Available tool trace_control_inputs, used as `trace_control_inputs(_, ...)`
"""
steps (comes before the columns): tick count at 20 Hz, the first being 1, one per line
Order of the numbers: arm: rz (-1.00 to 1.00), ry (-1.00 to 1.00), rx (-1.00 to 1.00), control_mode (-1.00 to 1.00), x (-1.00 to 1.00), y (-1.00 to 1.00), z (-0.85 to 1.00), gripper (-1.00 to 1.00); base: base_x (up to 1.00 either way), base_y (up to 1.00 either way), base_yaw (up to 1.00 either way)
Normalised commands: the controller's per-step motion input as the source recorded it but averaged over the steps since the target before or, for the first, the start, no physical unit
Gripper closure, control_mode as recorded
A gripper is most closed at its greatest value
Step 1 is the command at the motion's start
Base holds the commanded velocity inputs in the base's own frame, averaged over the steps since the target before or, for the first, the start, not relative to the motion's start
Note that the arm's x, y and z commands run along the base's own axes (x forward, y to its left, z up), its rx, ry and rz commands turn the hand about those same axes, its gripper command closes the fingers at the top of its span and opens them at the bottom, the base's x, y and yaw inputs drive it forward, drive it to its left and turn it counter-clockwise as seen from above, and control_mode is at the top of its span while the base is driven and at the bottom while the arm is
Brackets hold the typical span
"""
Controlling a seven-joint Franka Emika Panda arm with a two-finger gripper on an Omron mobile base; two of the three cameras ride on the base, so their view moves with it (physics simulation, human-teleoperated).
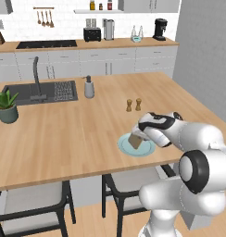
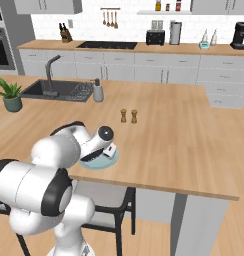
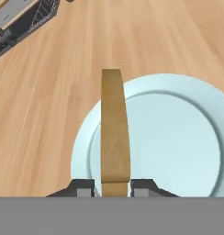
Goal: Start the toaster. Once the lever pops up, take the bread to the plate on the dining counter.
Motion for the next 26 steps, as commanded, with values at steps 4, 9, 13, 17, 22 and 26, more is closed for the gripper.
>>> trace_control_inputs(4,0.0,-0.01,0.0,-1.0,0.0,0.0,0.0,-1.0,0.0,0.0,0.0)
trace_control_inputs(9,0.0,-0.07,0.0,-1.0,0.0,-0.01,0.0,-1.0,0.0,0.0,0.0)
trace_control_inputs(13,-0.06,-0.11,-0.02,-1.0,-0.03,-0.06,0.1,-1.0,0.0,0.0,0.0)
trace_control_inputs(17,-0.15,-0.04,-0.09,-1.0,-0.11,0.0,0.18,-1.0,0.0,0.0,0.0)
trace_control_inputs(22,-0.19,0.02,-0.06,-1.0,-0.04,0.0,0.53,-1.0,0.0,0.0,0.0)
trace_control_inputs(26,-0.16,0.16,-0.02,-1.0,0.0,-0.05,0.92,-1.0,0.0,0.0,0.0)
